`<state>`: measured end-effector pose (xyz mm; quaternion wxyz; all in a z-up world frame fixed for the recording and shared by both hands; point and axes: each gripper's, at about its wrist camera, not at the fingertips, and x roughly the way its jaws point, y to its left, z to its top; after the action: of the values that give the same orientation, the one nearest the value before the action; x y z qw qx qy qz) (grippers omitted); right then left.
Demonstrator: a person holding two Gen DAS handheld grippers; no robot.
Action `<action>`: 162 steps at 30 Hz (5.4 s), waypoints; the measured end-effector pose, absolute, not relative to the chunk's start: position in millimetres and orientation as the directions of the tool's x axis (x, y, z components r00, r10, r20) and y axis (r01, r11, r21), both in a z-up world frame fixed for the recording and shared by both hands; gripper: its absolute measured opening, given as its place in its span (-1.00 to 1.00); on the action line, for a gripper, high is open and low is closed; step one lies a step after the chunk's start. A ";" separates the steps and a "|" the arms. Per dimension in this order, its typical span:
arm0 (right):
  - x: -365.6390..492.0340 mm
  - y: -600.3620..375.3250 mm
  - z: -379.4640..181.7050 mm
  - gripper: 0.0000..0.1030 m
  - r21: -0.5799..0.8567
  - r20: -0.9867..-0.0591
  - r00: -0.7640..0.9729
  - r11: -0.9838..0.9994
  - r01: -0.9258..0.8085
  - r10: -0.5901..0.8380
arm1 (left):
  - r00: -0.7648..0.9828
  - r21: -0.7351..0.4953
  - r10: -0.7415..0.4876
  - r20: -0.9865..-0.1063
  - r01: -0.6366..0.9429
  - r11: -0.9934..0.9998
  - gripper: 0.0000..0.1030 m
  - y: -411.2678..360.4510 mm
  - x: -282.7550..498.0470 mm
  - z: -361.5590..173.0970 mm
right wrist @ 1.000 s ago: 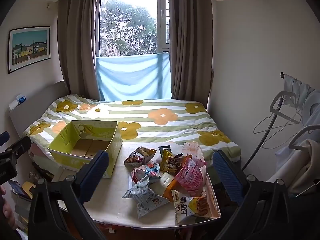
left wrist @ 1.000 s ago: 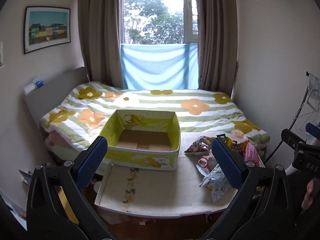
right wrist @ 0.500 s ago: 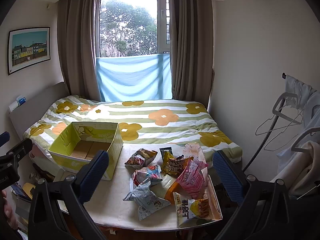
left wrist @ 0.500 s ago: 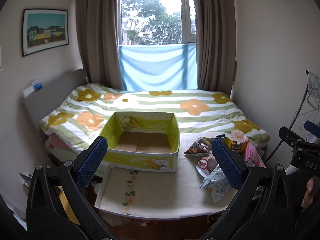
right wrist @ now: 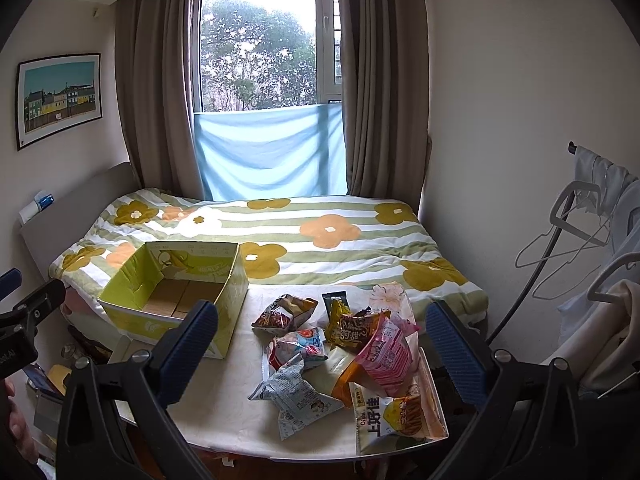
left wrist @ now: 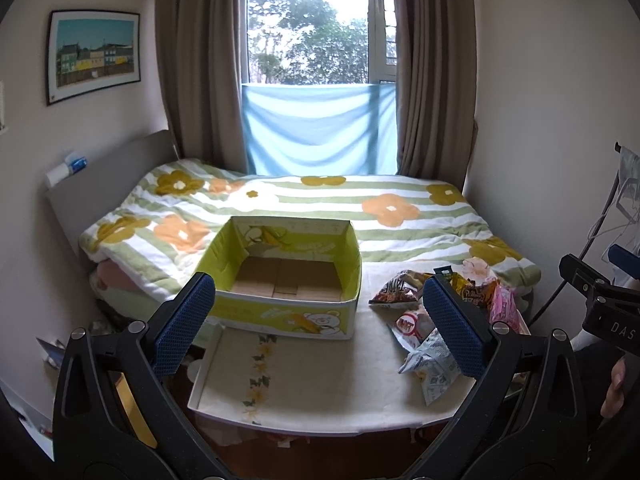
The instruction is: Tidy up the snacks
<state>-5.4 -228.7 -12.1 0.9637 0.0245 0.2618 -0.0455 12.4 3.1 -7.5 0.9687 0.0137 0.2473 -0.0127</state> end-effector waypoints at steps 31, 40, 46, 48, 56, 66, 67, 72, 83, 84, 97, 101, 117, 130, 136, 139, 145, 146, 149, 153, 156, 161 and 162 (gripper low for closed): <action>-5.4 -229.5 -14.5 0.99 0.029 -0.511 0.857 0.995 0.100 -0.071 | 0.881 0.034 -0.012 -0.473 0.031 0.999 0.99 1.5 5.3 -8.7; -5.5 -229.7 -15.1 0.99 0.031 -0.511 0.856 0.994 0.101 -0.071 | 0.882 0.037 -0.008 -0.472 0.029 0.999 0.99 1.5 5.6 -7.7; -5.2 -229.4 -15.2 0.99 0.029 -0.512 0.856 0.995 0.099 -0.071 | 0.881 0.044 -0.004 -0.473 0.028 0.999 0.99 0.4 5.9 -6.6; -6.0 -230.6 -16.2 0.99 0.030 -0.512 0.856 0.995 0.100 -0.070 | 0.881 0.044 -0.004 -0.472 0.029 0.999 1.00 0.4 5.6 -6.3; -5.5 -231.0 -16.0 0.99 0.031 -0.513 0.855 0.995 0.099 -0.069 | 0.881 0.046 -0.008 -0.473 0.034 0.998 0.99 -0.8 6.0 -5.7; -17.4 -242.1 -36.3 0.99 0.020 -0.550 0.828 0.989 0.149 -0.113 | 0.844 0.062 -0.107 -0.525 0.164 0.984 0.99 -13.7 27.9 -21.3; -19.3 -245.7 -40.1 0.99 0.017 -0.555 0.822 0.987 0.162 -0.126 | 0.835 0.062 -0.127 -0.535 0.188 0.980 0.99 -17.6 30.4 -27.0; -20.8 -268.7 -60.9 0.99 0.002 -0.599 0.783 0.977 0.214 -0.170 | 0.777 0.075 -0.198 -0.598 0.300 0.951 0.99 -48.2 48.2 -61.9; 34.1 -332.2 -118.6 0.99 0.074 -0.711 0.701 0.986 0.151 -0.054 | 0.551 -0.035 -0.208 -0.808 0.308 0.951 0.99 -127.0 98.0 -157.6; 41.0 -336.2 -126.1 0.99 0.081 -0.725 0.688 0.987 0.139 -0.038 | 0.523 -0.049 -0.205 -0.828 0.295 0.954 0.99 -132.7 103.8 -167.5; 109.3 -376.2 -221.2 0.99 0.163 -0.845 0.519 0.987 0.014 0.132 | 0.341 -0.219 -0.197 -0.919 -0.029 0.975 0.99 -173.8 148.7 -263.0; 117.9 -378.9 -233.7 0.99 0.165 -0.857 0.492 0.986 -0.020 0.154 | 0.319 -0.241 -0.192 -0.928 -0.121 0.963 0.99 -173.0 155.9 -277.7; 141.3 -374.2 -255.7 0.99 0.152 -0.866 0.467 0.984 -0.097 0.179 | 0.308 -0.269 -0.197 -0.931 -0.214 0.939 0.09 -159.6 151.8 -294.5; 146.4 -365.4 -260.1 0.81 0.089 -0.842 0.521 0.989 -0.120 0.140 | 0.361 -0.250 -0.171 -0.917 -0.185 0.950 0.07 -153.5 126.4 -267.5; 141.9 -357.3 -264.7 0.28 0.037 -0.838 0.537 0.991 -0.125 0.099 | 0.398 -0.247 -0.159 -0.903 -0.179 0.952 0.07 -148.4 118.2 -252.0; 137.3 -357.7 -259.7 0.22 0.044 -0.822 0.560 0.992 -0.121 0.105 | 0.423 -0.247 -0.158 -0.892 -0.164 0.955 0.07 -146.1 115.3 -242.1; 130.7 -360.2 -237.7 0.21 0.067 -0.783 0.611 0.992 -0.107 0.119 | 0.489 -0.247 -0.160 -0.857 -0.119 0.962 0.07 -141.3 113.4 -214.6; 129.5 -360.0 -233.7 0.21 0.070 -0.778 0.617 0.992 -0.108 0.122 | 0.501 -0.249 -0.161 -0.850 -0.112 0.962 0.07 -140.1 113.5 -209.2; 127.9 -356.8 -219.7 0.21 0.073 -0.765 0.631 0.991 -0.116 0.130 | 0.534 -0.248 -0.159 -0.831 -0.099 0.964 0.07 -134.7 115.8 -193.6; 130.8 -348.2 -192.5 0.21 0.070 -0.741 0.656 0.989 -0.130 0.139 | 0.576 -0.264 -0.168 -0.800 -0.086 0.961 0.07 -119.9 124.4 -171.4; 136.8 -336.3 -169.8 0.21 0.069 -0.719 0.679 0.987 -0.145 0.149 | 0.619 -0.266 -0.165 -0.768 -0.073 0.961 0.07 -103.1 134.2 -152.7; 158.7 -300.0 -132.4 0.21 0.069 -0.685 0.706 0.981 -0.182 0.179 | 0.677 -0.269 -0.155 -0.720 -0.065 0.961 0.07 -58.9 159.0 -123.4; 164.6 -291.4 -126.6 0.21 0.075 -0.679 0.709 0.978 -0.192 0.191 | 0.683 -0.268 -0.152 -0.714 -0.066 0.961 0.07 -47.6 164.9 -119.1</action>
<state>164.6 -291.4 -126.6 0.9243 -0.0006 0.3673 0.1037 164.9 -47.6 -119.1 0.9070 -0.1374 0.3973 -0.0236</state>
